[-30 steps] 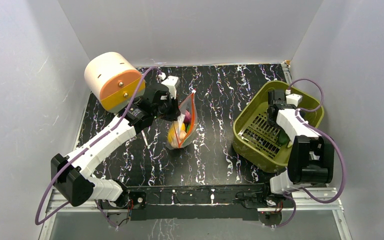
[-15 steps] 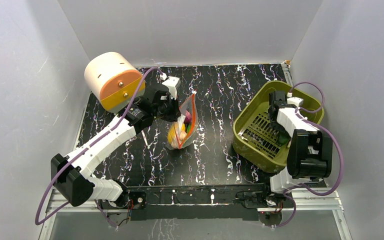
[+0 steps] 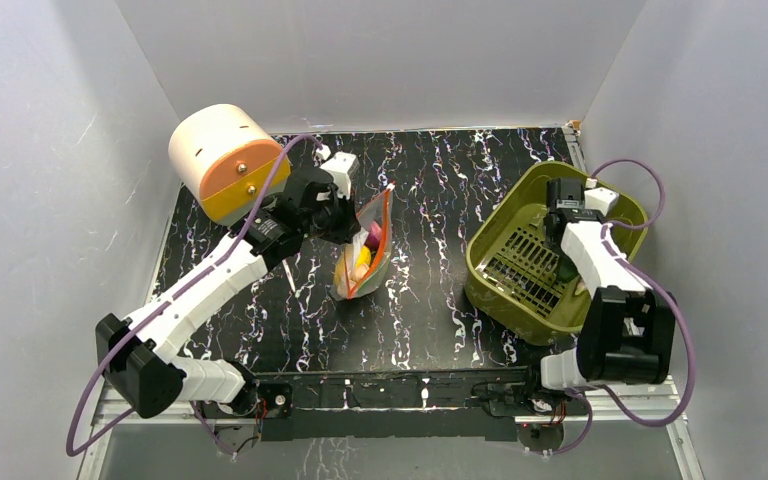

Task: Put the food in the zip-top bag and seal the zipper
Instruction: Pick up the fake fruit from the center of the board.

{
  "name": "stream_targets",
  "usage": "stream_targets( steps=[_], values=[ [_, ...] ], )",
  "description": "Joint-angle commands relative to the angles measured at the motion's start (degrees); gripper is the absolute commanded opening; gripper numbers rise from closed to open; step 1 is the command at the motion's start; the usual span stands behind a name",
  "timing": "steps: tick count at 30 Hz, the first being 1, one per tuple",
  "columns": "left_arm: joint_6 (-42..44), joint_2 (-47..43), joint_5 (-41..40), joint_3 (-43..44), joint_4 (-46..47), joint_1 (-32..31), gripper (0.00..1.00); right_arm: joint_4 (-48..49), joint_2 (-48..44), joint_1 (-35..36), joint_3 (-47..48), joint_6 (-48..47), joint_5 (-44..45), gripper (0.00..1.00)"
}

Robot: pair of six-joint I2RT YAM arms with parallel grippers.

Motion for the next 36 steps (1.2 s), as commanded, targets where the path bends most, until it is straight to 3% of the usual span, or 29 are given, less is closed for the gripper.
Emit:
stream_targets(
  steps=[1, 12, 17, 21, 29, 36],
  values=[
    [-1.0, -3.5, 2.7, -0.7, 1.3, -0.3, 0.00, 2.4, -6.3, 0.2, 4.2, 0.0, 1.2, 0.46],
    [-4.3, -6.7, 10.4, -4.8, 6.7, -0.3, 0.00, 8.7, -14.7, 1.6, 8.0, 1.5, -4.1, 0.44],
    [-3.4, -11.3, 4.8, -13.3, 16.1, -0.3, 0.00, 10.3, -18.7, 1.8, 9.7, -0.3, -7.0, 0.44],
    [-2.2, -11.4, 1.2, -10.6, 10.8, -0.3, 0.00, 7.2, -21.6, 1.8, 12.5, -1.7, -9.7, 0.44],
    [-7.0, -15.3, 2.1, -11.5, 7.5, -0.3, 0.00, 4.1, -27.2, 1.9, 13.5, -1.0, -20.6, 0.44],
    [-15.2, -20.0, 1.9, -15.2, 11.7, -0.3, 0.00, 4.4, -26.8, 6.7, 15.2, 2.1, -28.9, 0.43]
  ],
)
